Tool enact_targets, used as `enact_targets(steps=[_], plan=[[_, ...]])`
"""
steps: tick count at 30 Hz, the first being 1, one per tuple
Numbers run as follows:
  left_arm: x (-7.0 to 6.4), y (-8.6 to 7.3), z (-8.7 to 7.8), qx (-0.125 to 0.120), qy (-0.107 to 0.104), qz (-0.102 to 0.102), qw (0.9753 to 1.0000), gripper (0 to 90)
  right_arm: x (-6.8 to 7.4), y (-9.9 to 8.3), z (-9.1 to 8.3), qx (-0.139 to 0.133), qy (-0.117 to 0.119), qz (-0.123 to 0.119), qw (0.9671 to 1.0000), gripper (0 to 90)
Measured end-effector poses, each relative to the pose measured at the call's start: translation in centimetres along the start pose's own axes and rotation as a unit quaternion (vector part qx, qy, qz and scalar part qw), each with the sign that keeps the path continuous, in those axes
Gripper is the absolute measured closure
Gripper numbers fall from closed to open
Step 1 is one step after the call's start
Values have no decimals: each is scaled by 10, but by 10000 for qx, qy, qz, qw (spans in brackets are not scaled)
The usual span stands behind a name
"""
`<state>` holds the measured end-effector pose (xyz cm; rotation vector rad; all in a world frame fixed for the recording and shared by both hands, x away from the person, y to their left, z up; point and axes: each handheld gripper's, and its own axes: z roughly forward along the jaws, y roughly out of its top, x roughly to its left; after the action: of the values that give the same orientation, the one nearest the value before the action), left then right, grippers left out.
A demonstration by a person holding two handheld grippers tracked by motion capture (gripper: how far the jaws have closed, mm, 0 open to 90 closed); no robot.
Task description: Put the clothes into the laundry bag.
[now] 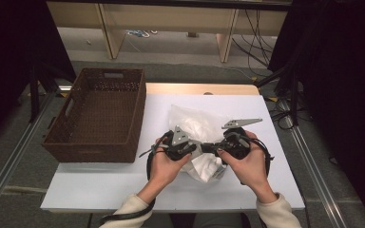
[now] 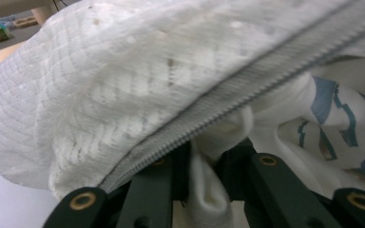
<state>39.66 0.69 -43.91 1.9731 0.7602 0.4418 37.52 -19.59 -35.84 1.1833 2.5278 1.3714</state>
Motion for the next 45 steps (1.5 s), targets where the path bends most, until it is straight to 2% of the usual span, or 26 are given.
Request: enact_targets(steps=[2,4,5,6,9,11,12,13,15,18,19,20,21,22,24,27,28,29,30,32,33,34,38,40,44,45], plan=[[-1,-1,-5,4,-66,73,10000,712,0,0,0,26,-46,-9,10000,900],[-3,-3,-12,-7,-126,140,9998,622,0,0,-2,-3,-106,-42,9999,900],[-4,-5,-16,-8,-82,207,9998,573,0,0,-1,-2,-113,-85,9999,900],[-5,-6,-20,-9,-72,230,9997,527,2,0,-2,51,-88,73,9999,900],[-9,-11,-39,-46,-65,346,9994,405,0,0,-2,-11,-103,-43,9999,900],[-11,-16,-51,-98,31,343,9994,358,0,0,-2,-8,-114,-50,9999,900],[-10,-19,-57,-35,109,446,9989,338,1,1,-2,-7,-170,-64,9998,900],[-11,-21,-59,-44,107,386,9992,319,1,1,-2,-1,-156,-46,9999,900],[-9,-30,-67,118,171,362,9991,288,1,1,-2,7,-107,-24,9999,900],[-4,-40,-68,316,271,425,9982,280,1,1,-1,-5,-145,-73,9999,900],[-2,-43,-65,383,251,411,9981,287,3,0,-1,-3,-121,42,9999,900],[-1,-46,-62,484,208,487,9974,311,2,0,-1,-14,-147,-57,9999,900],[-2,-50,-57,464,162,330,9982,338,2,1,0,13,-114,-45,9999,900],[-1,-52,-53,629,125,385,9972,368,1,1,0,12,-104,-81,9999,900],[-3,-57,-45,568,2,211,9982,459,2,0,-1,49,-127,17,9999,900],[-5,-55,-39,559,-91,294,9980,639,0,0,1,17,-72,-47,10000,900],[-6,-52,-37,478,-166,255,9984,675,0,0,1,6,-109,-128,9999,900],[-8,-49,-36,343,-208,111,9991,748,1,0,1,50,-130,24,9999,900],[-10,-47,-36,260,-258,151,9992,793,2,0,1,43,-159,-18,9999,900],[-15,-42,-35,91,-345,85,9993,822,2,0,2,32,-144,-61,9999,900],[-15,-40,-35,52,-331,107,9994,827,4,-1,3,76,-181,16,9998,900],[-17,-38,-34,-61,-358,77,9993,830,3,-1,3,46,-207,-79,9997,900],[-20,-28,-37,-357,-290,62,9989,836,6,-1,7,4,-192,-81,9998,900],[-22,-21,-37,-449,-261,131,9986,837,5,-1,7,-49,-331,-248,9991,900],[-29,-13,-37,-559,-236,146,9981,838,8,-1,7,-65,-228,-206,9995,900],[-30,-12,-37,-581,-229,177,9979,838,7,0,6,-98,-283,-341,9990,900]])
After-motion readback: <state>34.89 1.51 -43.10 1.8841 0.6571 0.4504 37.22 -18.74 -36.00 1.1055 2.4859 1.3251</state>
